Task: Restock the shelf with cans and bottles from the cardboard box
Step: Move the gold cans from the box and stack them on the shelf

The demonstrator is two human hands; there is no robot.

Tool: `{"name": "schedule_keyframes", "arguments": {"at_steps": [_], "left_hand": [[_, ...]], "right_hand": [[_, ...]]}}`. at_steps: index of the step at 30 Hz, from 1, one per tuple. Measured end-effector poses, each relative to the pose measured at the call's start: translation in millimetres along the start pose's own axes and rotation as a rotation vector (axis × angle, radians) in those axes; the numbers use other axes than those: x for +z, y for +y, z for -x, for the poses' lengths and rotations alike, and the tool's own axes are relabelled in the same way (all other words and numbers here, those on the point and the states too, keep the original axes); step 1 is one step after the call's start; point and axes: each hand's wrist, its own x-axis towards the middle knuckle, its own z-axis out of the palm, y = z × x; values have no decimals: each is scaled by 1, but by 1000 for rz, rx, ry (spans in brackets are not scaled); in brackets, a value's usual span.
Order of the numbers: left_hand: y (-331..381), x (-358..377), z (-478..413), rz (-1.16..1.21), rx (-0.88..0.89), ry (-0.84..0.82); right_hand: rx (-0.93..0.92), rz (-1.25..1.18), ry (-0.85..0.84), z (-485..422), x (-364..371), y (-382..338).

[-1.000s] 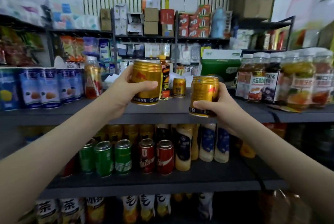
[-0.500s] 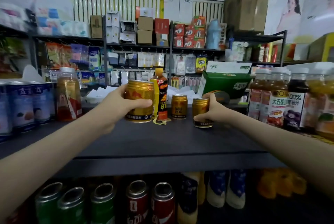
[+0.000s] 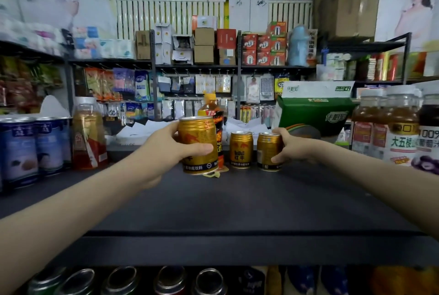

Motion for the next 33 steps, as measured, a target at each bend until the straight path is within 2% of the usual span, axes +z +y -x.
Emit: {"name": "schedule_keyframes", "arguments": {"at_steps": [6,12,16,23,33], "left_hand": [[2,17,-3,28,-69,-17],[0,34,-8,-17,-134,-42],[-1,43,-15,-19,-154,-39],[0,50,-24,-25,-171,-29],[-1,51,-29,-12,-184,-12]], "right_hand": [[-49,45,36,-13,-9,1],[-74,16,-96,-24,-16,-4],[-115,117,-42,-30,-13,-13],[-132,106,-163,-34,-18,-17],[-141,202,-59,-32,-29,-14]]}}
